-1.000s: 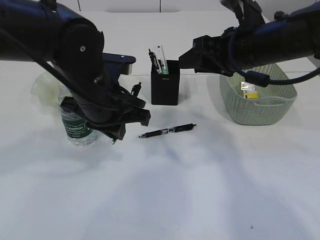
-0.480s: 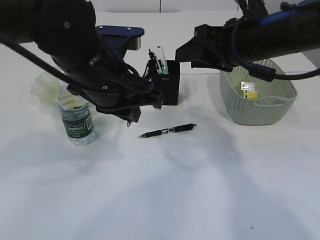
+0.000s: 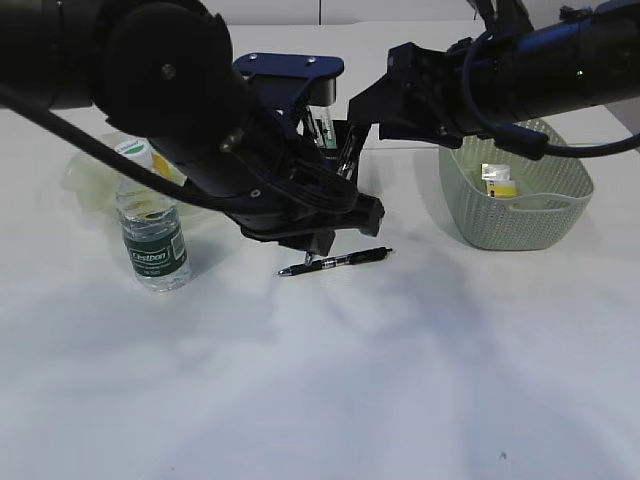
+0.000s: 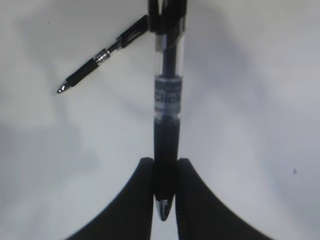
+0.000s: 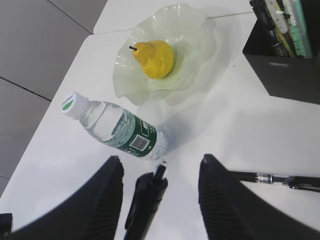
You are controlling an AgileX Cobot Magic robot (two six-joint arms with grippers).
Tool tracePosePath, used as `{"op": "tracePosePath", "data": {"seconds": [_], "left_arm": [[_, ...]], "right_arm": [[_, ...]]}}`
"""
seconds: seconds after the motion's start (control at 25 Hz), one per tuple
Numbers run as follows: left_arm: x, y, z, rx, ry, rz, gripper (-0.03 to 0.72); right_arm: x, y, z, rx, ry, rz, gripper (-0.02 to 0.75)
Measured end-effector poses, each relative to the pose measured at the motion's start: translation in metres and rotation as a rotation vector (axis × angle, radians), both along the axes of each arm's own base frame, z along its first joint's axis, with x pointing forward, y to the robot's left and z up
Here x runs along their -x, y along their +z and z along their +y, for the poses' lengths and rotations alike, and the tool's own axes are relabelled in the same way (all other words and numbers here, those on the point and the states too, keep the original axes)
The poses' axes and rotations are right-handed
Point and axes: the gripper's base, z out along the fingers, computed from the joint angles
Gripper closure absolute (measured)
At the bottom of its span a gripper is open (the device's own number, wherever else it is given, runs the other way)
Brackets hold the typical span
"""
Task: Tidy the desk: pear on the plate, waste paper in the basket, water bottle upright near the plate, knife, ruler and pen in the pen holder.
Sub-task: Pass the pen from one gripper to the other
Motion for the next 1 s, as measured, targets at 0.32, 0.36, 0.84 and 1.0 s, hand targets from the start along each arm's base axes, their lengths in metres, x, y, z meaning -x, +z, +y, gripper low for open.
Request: {"op": "tracePosePath", "data": {"seconds": [0.32, 0.36, 0.84, 1.0], "left_arm": [[-0.001, 0.003, -0.005, 0.073, 0.008, -0.007, 0.63], [-0.001, 0.003, -0.006, 0.082, 0.009, -0.009, 0.63], [-0.001, 0.007, -0.013, 0.178, 0.025, -0.014, 0.63], [-0.001, 0.008, -0.015, 0.203, 0.029, -0.013, 0.63]], "right_arm": [[0.001, 0.0, 0.001, -0.014, 0.008, 0.016, 0.37], [0.001, 0.0, 0.001, -0.015, 0.01, 0.017, 0.37], [0.002, 0.0, 0.002, -0.018, 0.02, 0.021, 0.369], [0.002, 0.0, 0.002, -0.018, 0.02, 0.021, 0.368]]}}
